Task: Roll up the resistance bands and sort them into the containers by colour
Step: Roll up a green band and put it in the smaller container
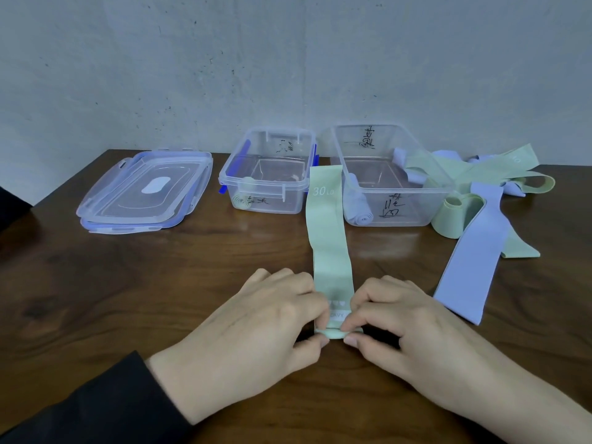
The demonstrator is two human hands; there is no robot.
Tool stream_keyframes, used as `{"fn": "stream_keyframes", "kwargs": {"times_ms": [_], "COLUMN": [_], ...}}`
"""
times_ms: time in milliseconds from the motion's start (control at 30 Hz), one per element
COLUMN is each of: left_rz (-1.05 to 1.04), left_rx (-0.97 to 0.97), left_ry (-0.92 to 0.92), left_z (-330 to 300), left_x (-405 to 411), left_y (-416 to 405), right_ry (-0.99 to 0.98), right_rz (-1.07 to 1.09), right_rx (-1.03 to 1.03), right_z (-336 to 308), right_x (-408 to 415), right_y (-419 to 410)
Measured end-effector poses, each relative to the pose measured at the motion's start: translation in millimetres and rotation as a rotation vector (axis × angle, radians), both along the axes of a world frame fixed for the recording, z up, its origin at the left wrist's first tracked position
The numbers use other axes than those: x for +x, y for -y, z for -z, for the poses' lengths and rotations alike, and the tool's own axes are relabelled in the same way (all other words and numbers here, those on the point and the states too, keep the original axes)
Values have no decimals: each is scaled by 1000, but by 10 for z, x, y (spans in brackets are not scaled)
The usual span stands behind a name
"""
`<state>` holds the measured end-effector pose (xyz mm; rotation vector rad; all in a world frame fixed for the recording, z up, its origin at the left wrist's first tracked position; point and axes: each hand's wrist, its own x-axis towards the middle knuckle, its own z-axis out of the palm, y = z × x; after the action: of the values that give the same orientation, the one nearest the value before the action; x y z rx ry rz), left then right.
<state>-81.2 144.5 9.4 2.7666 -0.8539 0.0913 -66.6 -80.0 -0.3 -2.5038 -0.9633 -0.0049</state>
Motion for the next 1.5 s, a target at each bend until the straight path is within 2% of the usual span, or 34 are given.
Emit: {"fn": "stream_keyframes", "kwargs": {"times_ms": [233, 367, 633, 1067, 1500], "left_rz": [-7, -44, -58, -23, -63], "left_rx": [-24, -37, -50, -27, -29], "left_ry": [18, 62, 41, 49, 32], "left_z": [2, 22, 19, 25, 36], "left_x": [-32, -16, 19, 30, 42], "left_y": [35, 38, 12, -1, -8], "right_ry": [-107, -91, -80, -67, -49], "right_rz": [32, 34, -11, 16, 35], "right_rx": [56, 77, 0, 52, -10], "right_z": [-43, -40, -3, -37, -21], "right_x": [-16, -7, 83, 55, 69], "right_y": [7, -2, 58, 46, 27]}}
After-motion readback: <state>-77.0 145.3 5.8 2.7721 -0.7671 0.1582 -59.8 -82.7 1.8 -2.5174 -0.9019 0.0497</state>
